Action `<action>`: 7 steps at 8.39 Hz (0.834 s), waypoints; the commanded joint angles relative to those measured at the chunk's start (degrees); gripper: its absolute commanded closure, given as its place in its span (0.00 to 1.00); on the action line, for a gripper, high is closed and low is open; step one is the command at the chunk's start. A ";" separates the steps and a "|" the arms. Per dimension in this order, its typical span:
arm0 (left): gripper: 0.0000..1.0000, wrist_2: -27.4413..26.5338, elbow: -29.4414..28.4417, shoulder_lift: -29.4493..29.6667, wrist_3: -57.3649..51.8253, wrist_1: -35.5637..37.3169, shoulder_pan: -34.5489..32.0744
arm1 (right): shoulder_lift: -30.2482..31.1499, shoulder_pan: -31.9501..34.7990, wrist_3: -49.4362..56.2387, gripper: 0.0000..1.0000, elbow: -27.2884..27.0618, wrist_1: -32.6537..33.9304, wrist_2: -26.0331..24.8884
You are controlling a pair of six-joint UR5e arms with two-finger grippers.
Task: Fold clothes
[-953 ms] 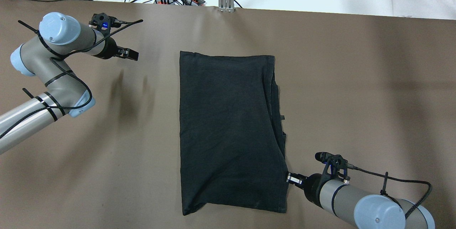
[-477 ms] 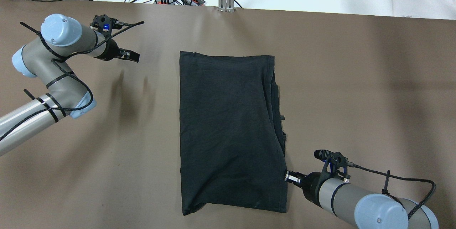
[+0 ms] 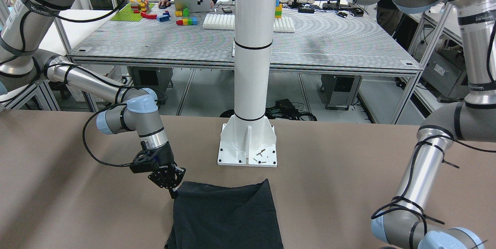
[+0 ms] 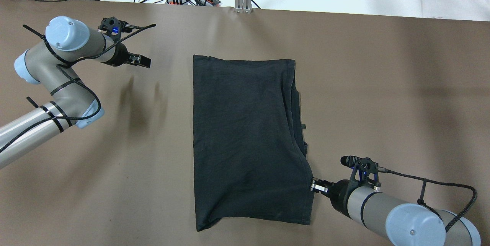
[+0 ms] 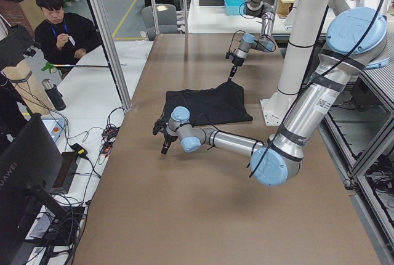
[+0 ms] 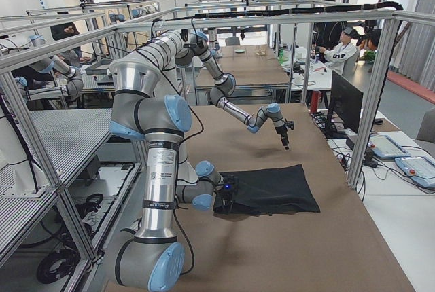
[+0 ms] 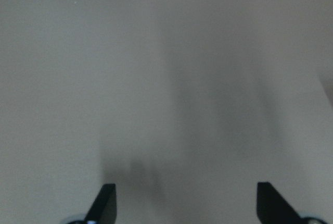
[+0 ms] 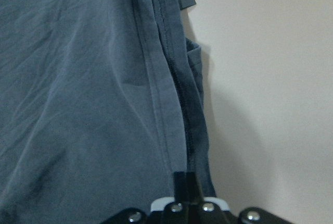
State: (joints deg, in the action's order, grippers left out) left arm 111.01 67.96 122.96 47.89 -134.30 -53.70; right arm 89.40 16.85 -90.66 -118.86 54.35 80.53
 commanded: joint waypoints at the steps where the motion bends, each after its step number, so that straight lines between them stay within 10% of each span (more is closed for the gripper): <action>1: 0.05 0.00 -0.02 0.00 0.01 0.00 0.08 | 3.49 -0.58 0.93 0.91 0.29 0.76 -1.25; 2: 0.05 0.00 -0.11 0.00 0.01 0.09 0.08 | 3.07 -0.59 1.01 0.06 0.21 0.85 -1.26; 7: 0.05 0.17 0.33 0.35 0.88 0.00 0.08 | -10.20 2.40 5.25 0.06 0.38 12.63 -0.73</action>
State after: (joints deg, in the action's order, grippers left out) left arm 111.01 67.82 122.97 47.91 -134.21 -53.61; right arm 82.99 18.17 -85.79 -118.96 63.20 79.93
